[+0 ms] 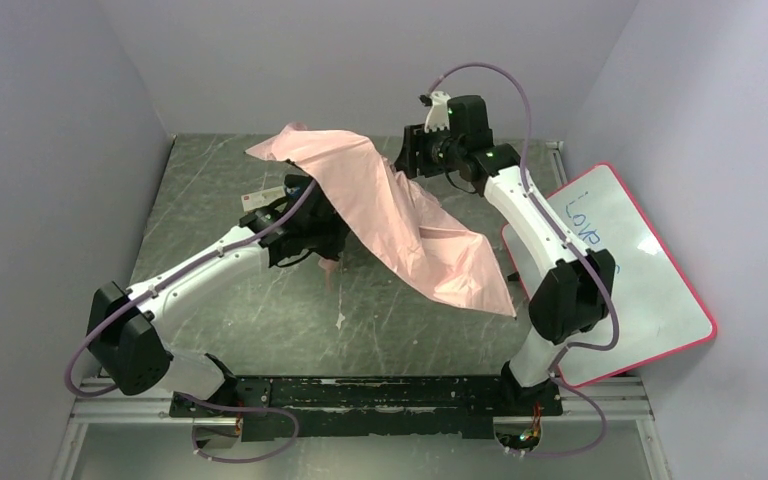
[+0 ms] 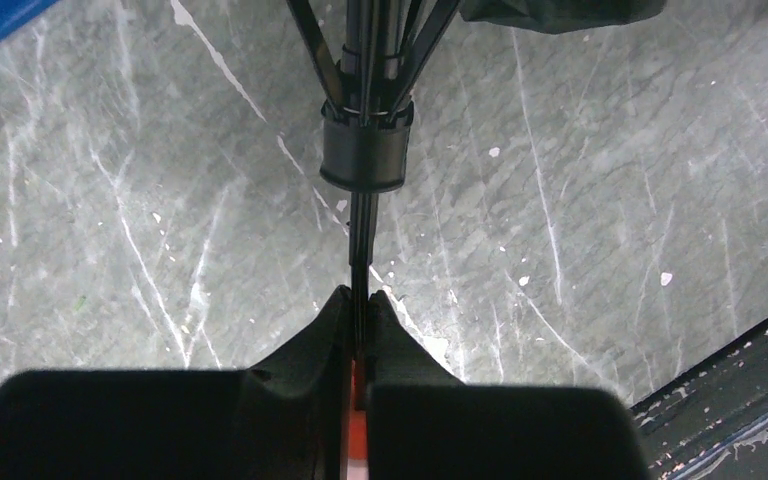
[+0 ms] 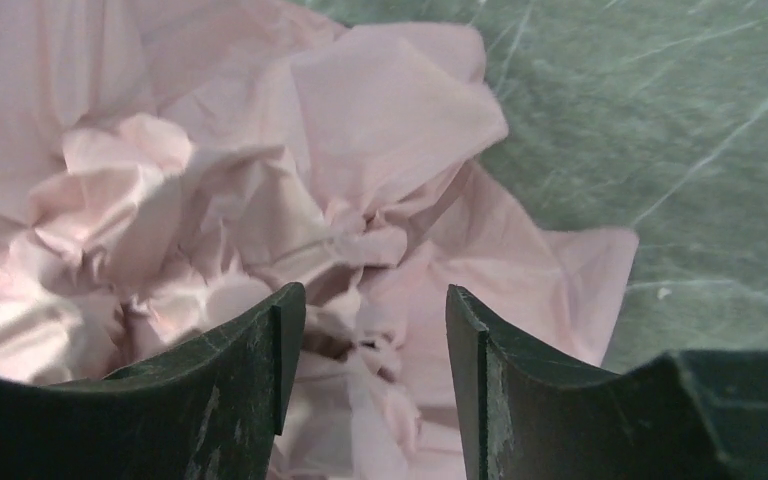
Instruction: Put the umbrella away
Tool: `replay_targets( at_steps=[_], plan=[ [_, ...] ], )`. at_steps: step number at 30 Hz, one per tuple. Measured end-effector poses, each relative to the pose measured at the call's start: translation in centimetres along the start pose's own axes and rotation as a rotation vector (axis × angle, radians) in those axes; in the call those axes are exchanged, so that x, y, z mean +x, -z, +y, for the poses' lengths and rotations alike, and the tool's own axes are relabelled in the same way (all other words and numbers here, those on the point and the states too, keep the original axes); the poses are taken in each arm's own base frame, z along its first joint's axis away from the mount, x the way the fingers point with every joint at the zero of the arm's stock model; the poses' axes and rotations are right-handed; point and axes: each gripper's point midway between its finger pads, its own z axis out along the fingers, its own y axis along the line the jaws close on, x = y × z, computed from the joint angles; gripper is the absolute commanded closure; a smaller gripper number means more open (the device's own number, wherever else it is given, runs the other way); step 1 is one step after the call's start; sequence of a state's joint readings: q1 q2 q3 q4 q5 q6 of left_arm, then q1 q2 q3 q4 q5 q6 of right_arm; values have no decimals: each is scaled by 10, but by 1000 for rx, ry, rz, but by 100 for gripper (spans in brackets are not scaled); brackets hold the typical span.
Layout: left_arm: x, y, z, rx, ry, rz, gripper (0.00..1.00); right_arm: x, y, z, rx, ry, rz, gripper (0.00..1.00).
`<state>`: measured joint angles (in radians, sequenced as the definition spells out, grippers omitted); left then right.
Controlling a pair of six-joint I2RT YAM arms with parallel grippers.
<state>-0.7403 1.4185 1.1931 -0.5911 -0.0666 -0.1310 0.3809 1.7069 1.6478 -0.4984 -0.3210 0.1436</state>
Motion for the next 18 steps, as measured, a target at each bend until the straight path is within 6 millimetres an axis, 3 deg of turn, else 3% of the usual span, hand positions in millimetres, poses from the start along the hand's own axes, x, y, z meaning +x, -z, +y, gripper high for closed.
replay_targets(
  at_steps=[5,11,18],
  plan=[
    [-20,18,-1,1,-11,-17,95,7,10,21,-86,-23,13,43],
    [-42,59,2,-6,-57,-21,95,1,36,55,-174,-26,-15,43],
    [-42,114,6,-5,-78,-4,95,2,61,119,-295,14,-22,43]
  ],
)
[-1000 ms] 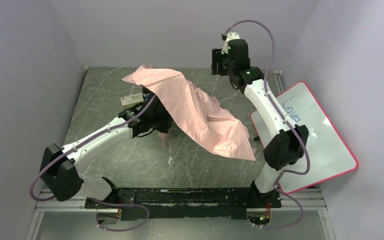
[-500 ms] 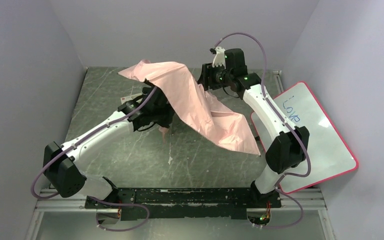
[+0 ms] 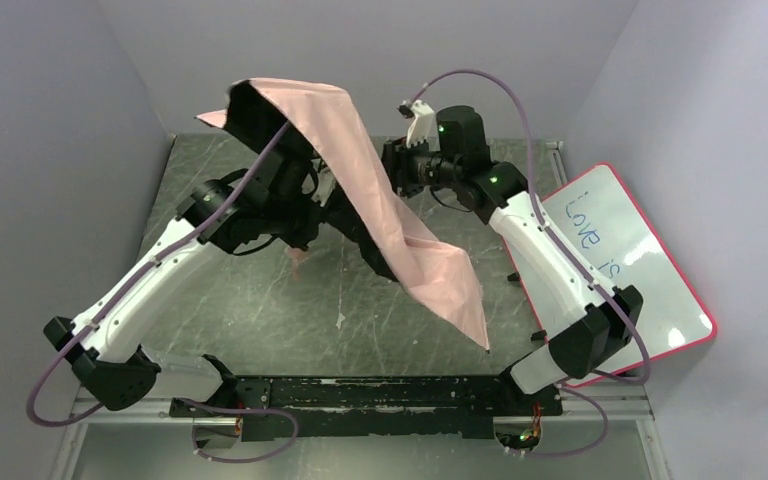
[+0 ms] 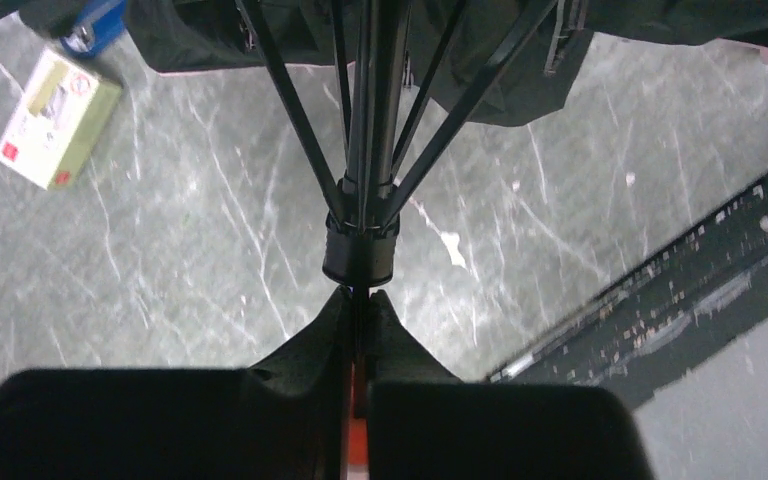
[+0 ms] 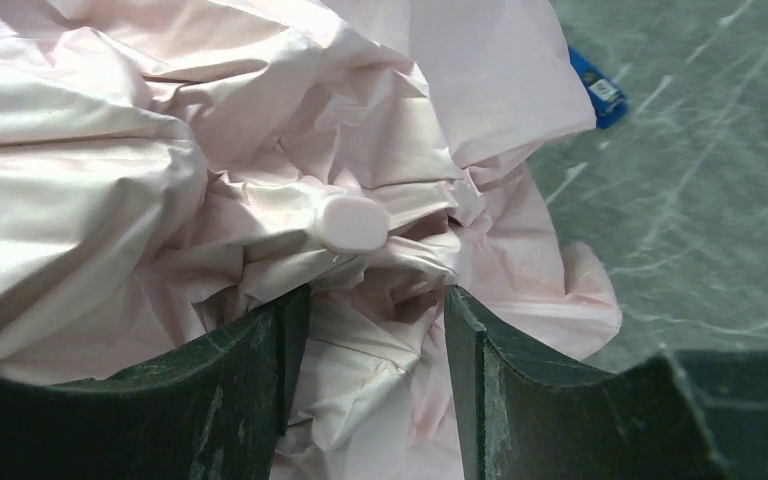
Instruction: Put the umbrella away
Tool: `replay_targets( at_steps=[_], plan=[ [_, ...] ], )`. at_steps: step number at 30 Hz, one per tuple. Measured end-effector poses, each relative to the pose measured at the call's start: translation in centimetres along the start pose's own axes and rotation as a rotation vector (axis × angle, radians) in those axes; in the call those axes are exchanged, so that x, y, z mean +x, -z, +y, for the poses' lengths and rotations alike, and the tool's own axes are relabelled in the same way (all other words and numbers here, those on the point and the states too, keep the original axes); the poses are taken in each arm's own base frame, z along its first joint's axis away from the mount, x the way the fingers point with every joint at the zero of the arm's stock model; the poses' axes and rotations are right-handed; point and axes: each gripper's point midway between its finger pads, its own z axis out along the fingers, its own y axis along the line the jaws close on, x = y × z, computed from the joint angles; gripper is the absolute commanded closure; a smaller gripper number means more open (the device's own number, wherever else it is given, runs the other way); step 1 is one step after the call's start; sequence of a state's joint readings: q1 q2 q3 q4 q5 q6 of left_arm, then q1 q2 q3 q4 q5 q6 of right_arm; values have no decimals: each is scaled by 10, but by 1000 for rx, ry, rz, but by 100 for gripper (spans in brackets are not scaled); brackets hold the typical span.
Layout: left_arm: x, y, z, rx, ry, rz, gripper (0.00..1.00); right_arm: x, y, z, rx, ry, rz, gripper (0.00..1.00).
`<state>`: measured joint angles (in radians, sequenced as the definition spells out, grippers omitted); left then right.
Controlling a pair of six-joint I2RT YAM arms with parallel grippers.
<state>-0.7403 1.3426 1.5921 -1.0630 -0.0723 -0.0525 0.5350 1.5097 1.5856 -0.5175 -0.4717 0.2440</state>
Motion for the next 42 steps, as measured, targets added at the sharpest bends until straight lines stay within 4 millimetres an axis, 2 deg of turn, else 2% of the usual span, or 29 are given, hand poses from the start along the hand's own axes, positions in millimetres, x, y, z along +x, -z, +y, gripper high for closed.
replay_targets(
  at_steps=[2,5,10,14,19,26,30,32,35,38,40,41,42],
  plan=[
    [10,11,-1,8,3,31,95,5,-2,15,-21,5,8,43],
    [25,20,-4,27,10,87,95,26,-1,22,-32,-27,36,42],
    [49,12,-6,32,3,184,95,73,-2,11,3,-105,106,41],
    [61,-3,-9,40,2,232,95,93,-8,-3,47,-136,134,40],
    [61,-27,-12,46,3,227,95,88,-10,-22,151,-115,99,37],
    [59,-71,-18,53,-16,210,95,82,-2,-68,388,-48,58,32],
    [73,-103,-21,53,-30,235,95,84,11,-95,517,-26,58,30],
    [84,-124,-21,47,-35,274,95,84,23,-111,585,-25,55,30],
    [98,-152,-22,41,-40,334,95,74,50,-134,690,-33,10,29],
    [114,-172,-24,37,-46,396,68,61,79,-148,788,-32,-53,29],
    [122,-182,-23,31,-48,424,48,53,91,-148,818,-24,-88,29],
    [125,-185,-24,29,-46,433,19,50,96,-147,822,-18,-102,29],
    [126,-188,-24,27,-39,433,5,47,99,-145,823,-15,-114,28]
  ],
)
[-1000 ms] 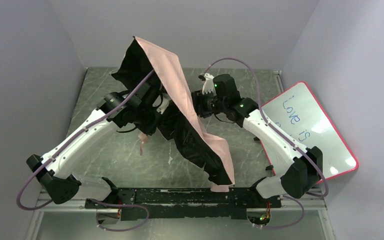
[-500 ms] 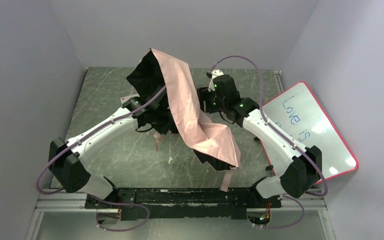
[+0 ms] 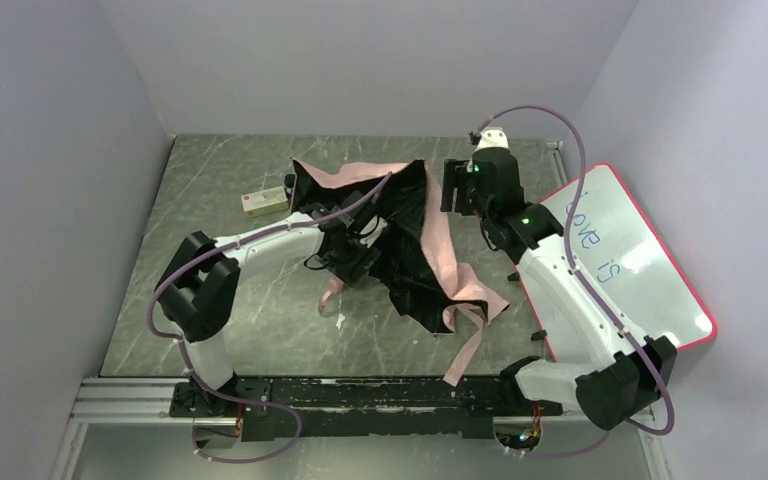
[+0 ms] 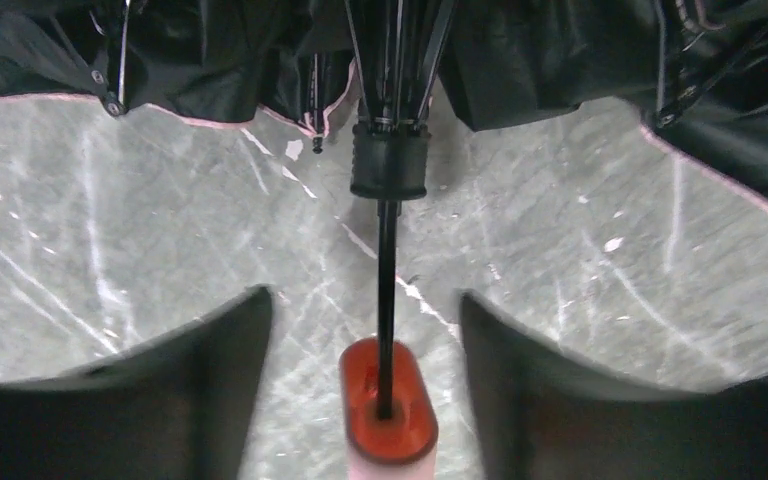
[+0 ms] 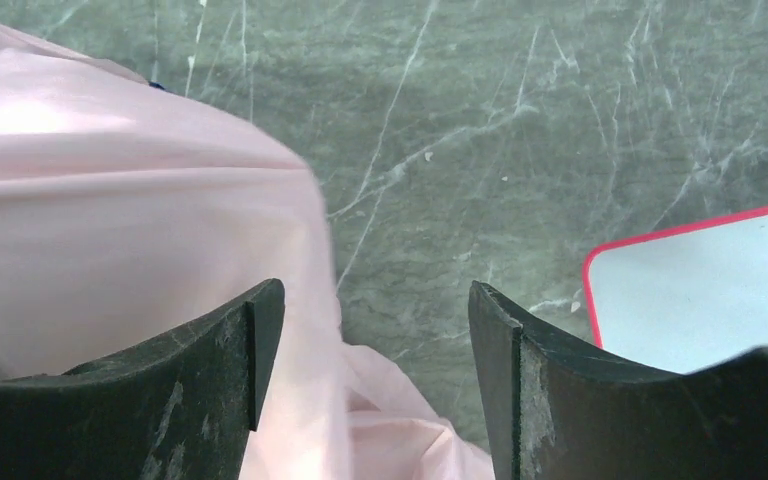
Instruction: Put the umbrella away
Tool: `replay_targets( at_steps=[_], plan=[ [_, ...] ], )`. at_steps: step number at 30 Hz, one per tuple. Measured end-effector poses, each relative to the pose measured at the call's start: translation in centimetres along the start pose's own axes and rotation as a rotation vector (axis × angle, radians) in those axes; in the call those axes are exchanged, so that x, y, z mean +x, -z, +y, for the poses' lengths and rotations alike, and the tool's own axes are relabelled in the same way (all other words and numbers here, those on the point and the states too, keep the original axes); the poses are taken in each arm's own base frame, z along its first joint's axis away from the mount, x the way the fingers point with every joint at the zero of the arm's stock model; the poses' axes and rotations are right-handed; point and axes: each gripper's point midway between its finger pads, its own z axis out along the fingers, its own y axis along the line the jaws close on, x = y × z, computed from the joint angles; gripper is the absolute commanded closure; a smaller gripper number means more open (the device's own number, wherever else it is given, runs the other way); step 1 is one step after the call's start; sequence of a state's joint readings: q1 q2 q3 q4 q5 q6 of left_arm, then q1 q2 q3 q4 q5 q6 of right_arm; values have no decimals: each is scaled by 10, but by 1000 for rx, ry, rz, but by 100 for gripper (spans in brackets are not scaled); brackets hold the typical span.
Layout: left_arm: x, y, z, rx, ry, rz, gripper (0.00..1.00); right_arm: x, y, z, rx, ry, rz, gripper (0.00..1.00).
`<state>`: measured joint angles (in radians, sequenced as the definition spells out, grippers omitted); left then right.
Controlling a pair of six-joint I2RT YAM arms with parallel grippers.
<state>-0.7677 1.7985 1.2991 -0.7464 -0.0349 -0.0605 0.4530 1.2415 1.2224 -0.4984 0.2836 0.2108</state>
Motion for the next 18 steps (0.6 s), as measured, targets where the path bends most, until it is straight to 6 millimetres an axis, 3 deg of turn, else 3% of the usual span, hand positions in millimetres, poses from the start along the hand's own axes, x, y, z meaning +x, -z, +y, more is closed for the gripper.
replay_targets(
  at_steps=[4,9,11,13,18],
  plan=[
    [1,6,-1,8,11,-31,3,-3,5,0,-7,-2,-17,28],
    [12,39,-1,17,43,-109,4,7,1,4,-33,2,6,28],
    [20,58,-1,24,66,-158,10,8,0,9,-57,2,9,30],
    [25,74,-1,34,92,-219,22,7,-1,15,-87,-1,9,33],
    [42,110,-5,78,158,-361,42,8,-7,40,-216,-15,11,44]
  ],
)
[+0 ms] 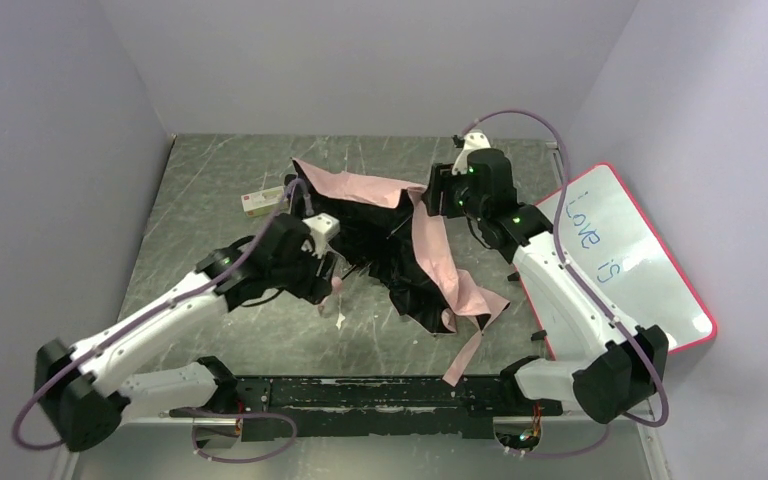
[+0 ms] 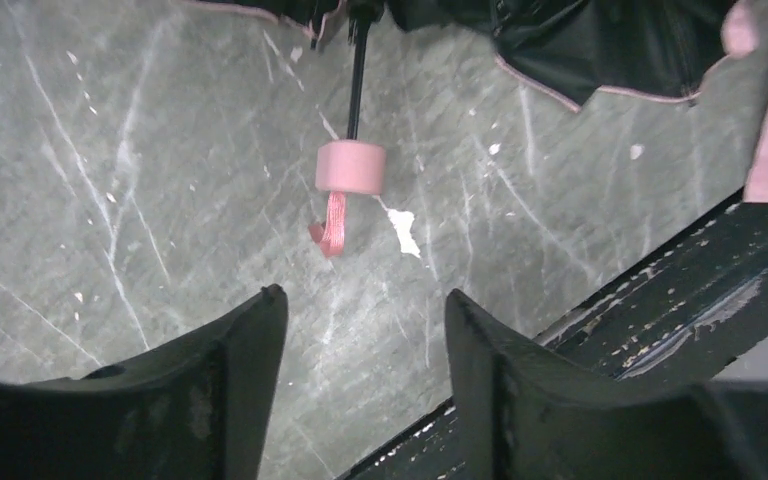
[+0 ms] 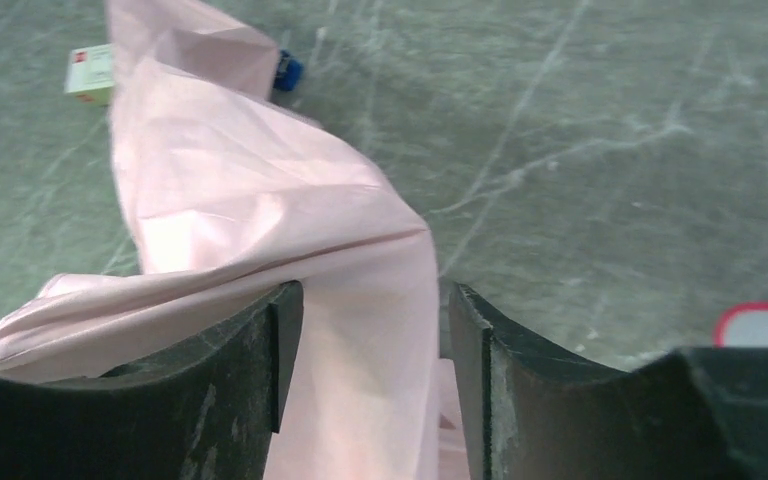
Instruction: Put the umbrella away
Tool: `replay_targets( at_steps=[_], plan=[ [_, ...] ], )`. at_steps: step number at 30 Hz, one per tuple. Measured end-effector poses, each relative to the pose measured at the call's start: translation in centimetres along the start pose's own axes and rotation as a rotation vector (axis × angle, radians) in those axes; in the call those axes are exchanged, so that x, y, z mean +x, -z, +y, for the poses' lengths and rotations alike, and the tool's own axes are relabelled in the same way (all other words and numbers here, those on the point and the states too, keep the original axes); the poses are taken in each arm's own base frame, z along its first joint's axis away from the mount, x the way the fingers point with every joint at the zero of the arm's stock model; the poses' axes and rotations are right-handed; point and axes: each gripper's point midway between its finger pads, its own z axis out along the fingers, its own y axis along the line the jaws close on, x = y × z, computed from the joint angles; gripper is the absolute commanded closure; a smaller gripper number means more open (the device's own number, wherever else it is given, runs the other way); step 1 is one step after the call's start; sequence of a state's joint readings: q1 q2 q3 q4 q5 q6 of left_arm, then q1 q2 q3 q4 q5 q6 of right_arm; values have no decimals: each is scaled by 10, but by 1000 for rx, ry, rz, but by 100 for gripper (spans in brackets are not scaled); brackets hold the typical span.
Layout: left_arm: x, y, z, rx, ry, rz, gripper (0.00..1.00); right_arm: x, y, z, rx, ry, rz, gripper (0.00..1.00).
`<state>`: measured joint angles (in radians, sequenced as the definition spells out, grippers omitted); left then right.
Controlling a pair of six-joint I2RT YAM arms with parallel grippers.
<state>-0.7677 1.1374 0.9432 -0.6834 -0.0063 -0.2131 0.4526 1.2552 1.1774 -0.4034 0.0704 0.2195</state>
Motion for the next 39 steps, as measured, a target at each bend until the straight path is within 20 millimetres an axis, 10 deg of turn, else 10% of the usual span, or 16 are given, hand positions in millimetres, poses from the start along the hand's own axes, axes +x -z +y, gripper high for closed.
replay_targets(
  at_steps=[9,21,26,33,39],
  plan=[
    [-47,46,-4,15,92,-260,55,37,-21,21,-137,3,99,60],
    [-99,28,6,-52,108,-301,26,207,-45,35,-99,51,476,47],
    [-136,18,13,-61,104,-337,22,181,-39,30,-63,50,398,37],
    [-163,18,20,-62,90,-377,21,66,9,46,-121,6,69,29],
    [-152,23,21,-62,126,-372,28,41,26,27,-34,-67,-27,32]
  ],
)
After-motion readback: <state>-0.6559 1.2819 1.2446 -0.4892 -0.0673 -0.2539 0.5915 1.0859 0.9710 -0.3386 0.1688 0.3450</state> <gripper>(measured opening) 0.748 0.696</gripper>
